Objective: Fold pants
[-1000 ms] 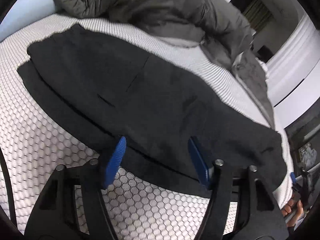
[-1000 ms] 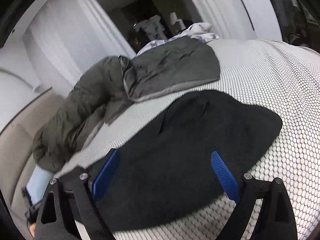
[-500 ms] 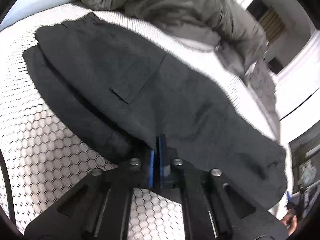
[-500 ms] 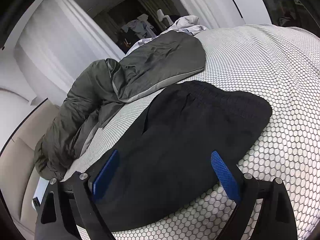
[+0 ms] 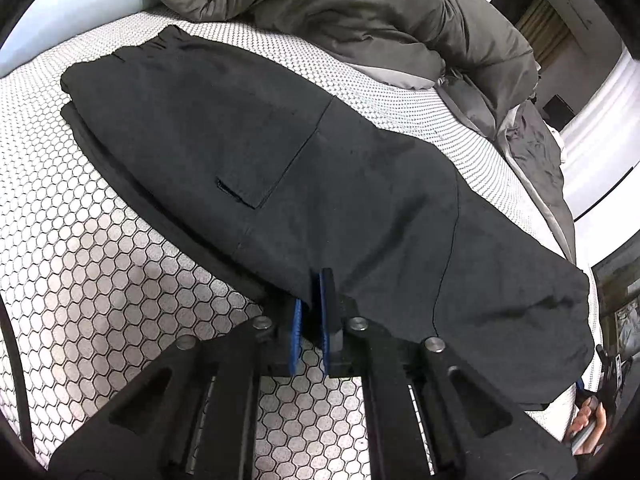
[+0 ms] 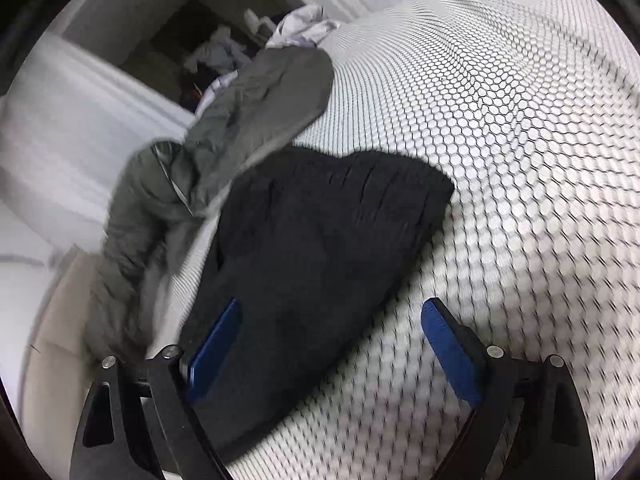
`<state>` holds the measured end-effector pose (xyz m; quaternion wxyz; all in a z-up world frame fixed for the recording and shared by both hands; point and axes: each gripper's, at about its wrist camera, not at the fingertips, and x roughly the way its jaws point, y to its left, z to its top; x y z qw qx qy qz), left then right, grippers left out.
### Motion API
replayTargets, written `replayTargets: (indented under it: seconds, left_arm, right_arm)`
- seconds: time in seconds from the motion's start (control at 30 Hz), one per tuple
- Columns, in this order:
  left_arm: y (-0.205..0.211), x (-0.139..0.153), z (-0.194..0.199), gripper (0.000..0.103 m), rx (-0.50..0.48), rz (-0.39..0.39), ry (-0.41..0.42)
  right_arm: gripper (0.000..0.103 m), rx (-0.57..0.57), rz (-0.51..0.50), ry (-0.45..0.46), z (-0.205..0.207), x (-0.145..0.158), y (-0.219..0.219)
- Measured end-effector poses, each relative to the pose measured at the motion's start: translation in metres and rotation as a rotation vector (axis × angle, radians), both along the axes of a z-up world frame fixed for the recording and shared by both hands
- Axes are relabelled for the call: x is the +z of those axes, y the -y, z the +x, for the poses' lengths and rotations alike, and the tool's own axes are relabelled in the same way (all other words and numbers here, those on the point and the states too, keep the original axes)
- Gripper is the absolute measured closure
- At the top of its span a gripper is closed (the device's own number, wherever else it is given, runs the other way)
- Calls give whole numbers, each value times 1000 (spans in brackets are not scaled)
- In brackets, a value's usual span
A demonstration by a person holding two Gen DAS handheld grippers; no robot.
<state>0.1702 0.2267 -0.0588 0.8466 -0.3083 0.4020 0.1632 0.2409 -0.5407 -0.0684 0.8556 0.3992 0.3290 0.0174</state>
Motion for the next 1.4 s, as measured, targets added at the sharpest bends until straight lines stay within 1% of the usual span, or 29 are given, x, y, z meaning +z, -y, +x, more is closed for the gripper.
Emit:
replayTargets:
  seconds: [0.07,0.1,0.13,0.17,0.2,0.23,0.3,0.33,0.4,0.47,0.53,0.6,0.67,0.7,0.73,0.77,0.8,0.83,0.93,1.07,1.1,1.13,1.17,1.23,1.27,1.3,1.33,1.37,1.4]
  left_arm:
    - [-2,0,1,99,-1,1,2]
    - [-1,0,1,99,-1,1,3]
    - [-1,-2,2,97,0,-2,3]
    - [0,-2,3,97,1,-4,4]
    - [1,-1,5,97,2,-3,4]
    - [1,-2,5,97,2,-4,3]
    - [1,-3,5,97,-1,-4,3]
    - [2,-3,7,96,-7,-6,4]
    - [4,-3,12,92,-29,-8,8]
    - [8,-3,13,90,-46,-1,7]
    - [11,-1,13,89,-53,12,5]
    - [8,3,9,88,-42,-9,15]
    - [-5,11,-5,78,5,-53,54]
    - [-13,15,-14,74,36,-55,74]
    - [-22,18,-22,62,80,-39,88]
    - [-29,19,-26,52,124,-19,91]
    - [-41,18,-31,50,175,-5,81]
    - [-52,14,-33,50,207,-21,69]
    - [-79,-1,-26,51,239,-147,87]
    - [-99,-6,-10,53,298,-166,124]
    - [-103,-9,-8,59,320,-175,142]
    - [-107,-12,-8,78,348,-177,153]
    - [-113,-15,-10,91,362,-177,147]
    - [-114,-13,-16,100,370,-169,171]
    - [-112,-9,-20,102,384,-145,182]
    - [-109,-3,-25,102,394,-115,195]
    - [-105,5,-33,102,398,-88,208]
    - [-102,11,-41,102,404,-75,219]
    - [-101,16,-51,102,413,-67,231]
  right_arm:
    - [24,-45,64,34,6,-6,17]
    - [43,-64,78,33,9,-10,22]
    - [67,-79,104,19,14,-16,29]
    - [72,-84,127,12,15,-20,31]
    - [81,-93,125,13,11,-16,31]
    - [86,-94,91,55,1,-2,28]
    - [90,-104,-32,145,-21,33,20]
    - [90,-111,-131,183,-34,54,14]
    - [90,-120,-210,176,-41,62,15]
    - [90,-149,-244,32,-32,38,27]
    - [86,-125,-223,-130,-20,5,37]
    - [83,-120,-156,-124,-22,4,45]
    - [62,-153,-156,-92,-32,18,52]
    - [44,-180,-168,-61,-38,24,55]
    - [34,-201,-175,-39,-44,29,57]
    - [33,-212,-168,-34,-48,31,61]
    - [33,-208,-152,-33,-49,32,62]
    - [33,-193,-122,-29,-48,30,64]
    - [33,-157,-50,-41,-48,23,68]
    - [33,-123,-27,-63,-33,17,58]
    - [33,-112,-21,-65,-26,16,53]
    - [33,-99,-13,-67,-22,13,52]
    - [33,-86,-7,-66,-20,10,49]
    - [33,-76,-12,-62,-14,5,44]
    - [34,-77,-23,-62,-13,4,42]
    - [39,-78,-44,-61,-11,5,39]
    - [61,-75,-79,-59,-6,6,34]
    - [77,-72,-105,-57,-5,8,30]
    - [85,-64,-109,-33,-7,12,27]
